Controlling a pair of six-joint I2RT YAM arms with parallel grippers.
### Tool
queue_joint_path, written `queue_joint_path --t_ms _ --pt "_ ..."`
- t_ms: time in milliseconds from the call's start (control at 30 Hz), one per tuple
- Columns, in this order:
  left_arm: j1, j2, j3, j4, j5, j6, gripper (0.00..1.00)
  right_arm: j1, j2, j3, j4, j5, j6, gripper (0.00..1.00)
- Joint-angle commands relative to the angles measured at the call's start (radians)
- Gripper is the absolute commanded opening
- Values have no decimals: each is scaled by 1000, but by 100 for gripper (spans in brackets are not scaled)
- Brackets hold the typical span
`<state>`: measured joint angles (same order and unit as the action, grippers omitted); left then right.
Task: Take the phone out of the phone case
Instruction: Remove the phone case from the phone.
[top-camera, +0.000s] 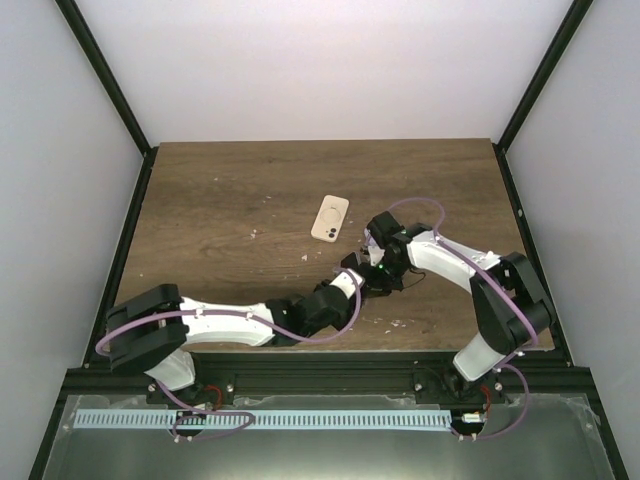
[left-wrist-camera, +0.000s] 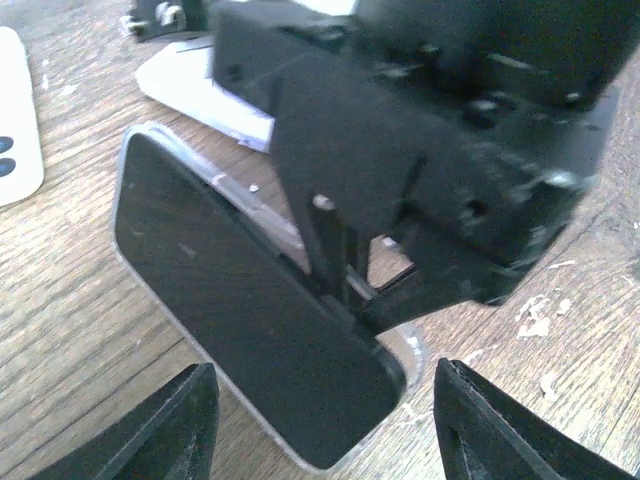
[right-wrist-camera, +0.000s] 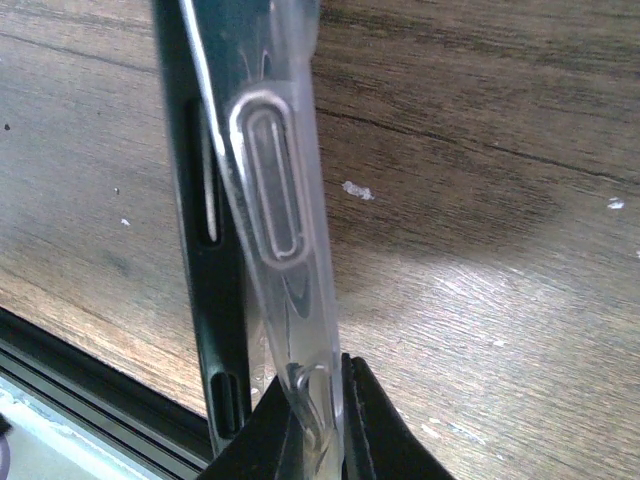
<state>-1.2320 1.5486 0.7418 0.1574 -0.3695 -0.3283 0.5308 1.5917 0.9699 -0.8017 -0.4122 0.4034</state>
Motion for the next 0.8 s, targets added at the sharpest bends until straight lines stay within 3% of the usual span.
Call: queue_joint_path --t_ms 0,767 --pt "-30 56 69 20 -59 57 60 -2 -2 32 13 10 4 1" --pt "-61 196 157 -124 -209 92 53 -1 13 29 27 -17 -4 1"
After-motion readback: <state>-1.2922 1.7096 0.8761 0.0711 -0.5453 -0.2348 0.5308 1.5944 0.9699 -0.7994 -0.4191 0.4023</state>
